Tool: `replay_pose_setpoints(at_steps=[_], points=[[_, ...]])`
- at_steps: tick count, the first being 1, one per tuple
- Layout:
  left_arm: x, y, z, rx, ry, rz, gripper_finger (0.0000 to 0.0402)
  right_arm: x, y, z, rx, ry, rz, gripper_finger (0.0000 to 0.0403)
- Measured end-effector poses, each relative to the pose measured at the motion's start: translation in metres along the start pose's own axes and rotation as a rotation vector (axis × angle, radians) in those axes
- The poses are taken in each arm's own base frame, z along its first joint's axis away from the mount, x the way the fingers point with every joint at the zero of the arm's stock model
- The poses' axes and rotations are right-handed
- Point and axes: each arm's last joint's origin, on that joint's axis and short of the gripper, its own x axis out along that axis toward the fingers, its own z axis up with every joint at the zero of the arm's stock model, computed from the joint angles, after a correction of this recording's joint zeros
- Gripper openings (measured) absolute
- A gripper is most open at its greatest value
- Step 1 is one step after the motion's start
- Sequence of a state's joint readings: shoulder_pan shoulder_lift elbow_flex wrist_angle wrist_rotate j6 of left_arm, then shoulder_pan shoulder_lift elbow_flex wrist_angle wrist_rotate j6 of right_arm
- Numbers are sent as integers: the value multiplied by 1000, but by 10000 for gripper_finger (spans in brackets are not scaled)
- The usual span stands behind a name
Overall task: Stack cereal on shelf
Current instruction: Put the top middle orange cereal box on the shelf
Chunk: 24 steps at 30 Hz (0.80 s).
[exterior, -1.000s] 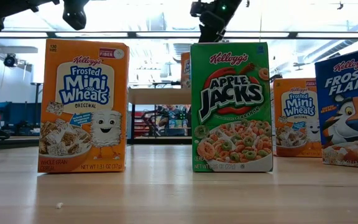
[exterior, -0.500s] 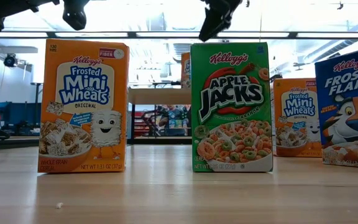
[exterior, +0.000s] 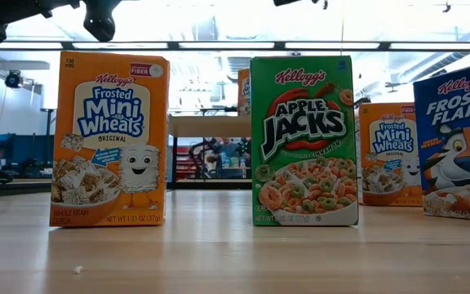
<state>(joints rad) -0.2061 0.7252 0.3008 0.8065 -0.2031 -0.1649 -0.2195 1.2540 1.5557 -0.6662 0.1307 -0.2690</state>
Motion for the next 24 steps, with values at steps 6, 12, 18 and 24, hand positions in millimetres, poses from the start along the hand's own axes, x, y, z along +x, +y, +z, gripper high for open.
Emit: replay_pose_setpoints(at_steps=[6,12,18,24], points=[[0,0,0,-1,2,0,233,1,13,-42,50,-30,-6,11],[0,0,0,-1,1,0,233,12,23,-78,116,1,-23,9],[0,0,0,-1,0,0,233,42,26,-111,125,41,-132,9],[0,0,0,-1,0,-1,233,71,12,-131,153,104,-175,9]])
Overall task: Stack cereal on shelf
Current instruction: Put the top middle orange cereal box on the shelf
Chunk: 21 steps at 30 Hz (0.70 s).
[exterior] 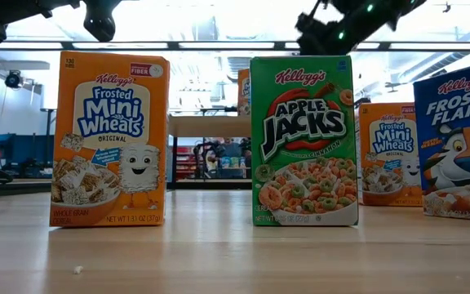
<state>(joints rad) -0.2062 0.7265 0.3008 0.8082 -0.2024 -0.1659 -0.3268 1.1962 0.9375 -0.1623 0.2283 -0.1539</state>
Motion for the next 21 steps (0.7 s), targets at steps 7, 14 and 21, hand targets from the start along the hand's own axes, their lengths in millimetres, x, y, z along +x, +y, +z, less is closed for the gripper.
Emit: replay_pose_setpoints(at_steps=[7,14,21], points=[[0,0,0,16,-2,0,233,30,-5,-5,8,55,42,9],[0,0,0,22,-3,-1,233,54,-2,3,-39,64,43,9],[0,0,0,23,-2,-1,233,83,0,22,-93,55,40,9]])
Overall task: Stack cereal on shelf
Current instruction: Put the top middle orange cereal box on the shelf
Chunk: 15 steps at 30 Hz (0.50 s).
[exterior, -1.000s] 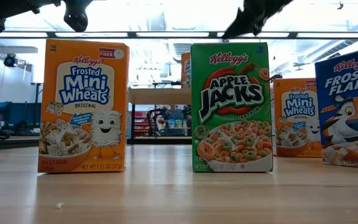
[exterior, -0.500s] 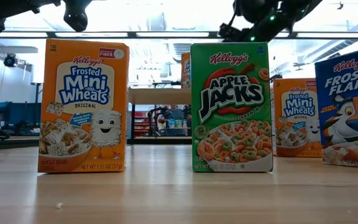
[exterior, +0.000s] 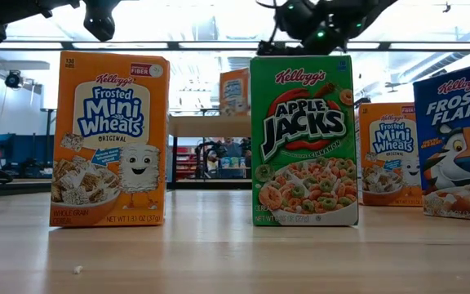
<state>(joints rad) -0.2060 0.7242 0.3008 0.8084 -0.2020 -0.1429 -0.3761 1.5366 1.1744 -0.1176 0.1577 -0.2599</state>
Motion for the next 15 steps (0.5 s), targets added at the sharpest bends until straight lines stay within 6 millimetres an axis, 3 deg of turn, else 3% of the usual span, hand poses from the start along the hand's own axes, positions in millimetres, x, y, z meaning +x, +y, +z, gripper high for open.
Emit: replay_pose_setpoints(at_steps=[7,15], points=[[0,0,0,0,0,0,233,36,-1,15,-70,15,-32,9],[0,0,0,0,1,0,233,54,-5,33,-95,-18,-41,9]])
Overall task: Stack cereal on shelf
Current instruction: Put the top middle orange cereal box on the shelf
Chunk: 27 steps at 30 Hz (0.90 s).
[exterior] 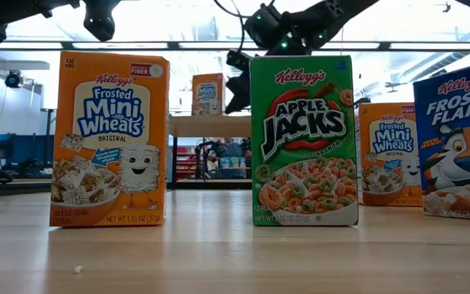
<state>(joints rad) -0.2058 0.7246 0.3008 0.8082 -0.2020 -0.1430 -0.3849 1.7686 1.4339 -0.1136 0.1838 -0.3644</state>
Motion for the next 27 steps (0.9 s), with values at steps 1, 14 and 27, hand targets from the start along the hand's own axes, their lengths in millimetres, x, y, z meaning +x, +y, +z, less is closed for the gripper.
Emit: replay_pose_setpoints(at_steps=[1,14,27], points=[[0,0,0,0,0,0,233,2,0,1,0,-2,-1,9],[0,0,0,0,3,0,233,-13,-2,9,24,-3,86,9],[0,0,0,0,-1,0,233,4,11,9,74,-128,226,9]])
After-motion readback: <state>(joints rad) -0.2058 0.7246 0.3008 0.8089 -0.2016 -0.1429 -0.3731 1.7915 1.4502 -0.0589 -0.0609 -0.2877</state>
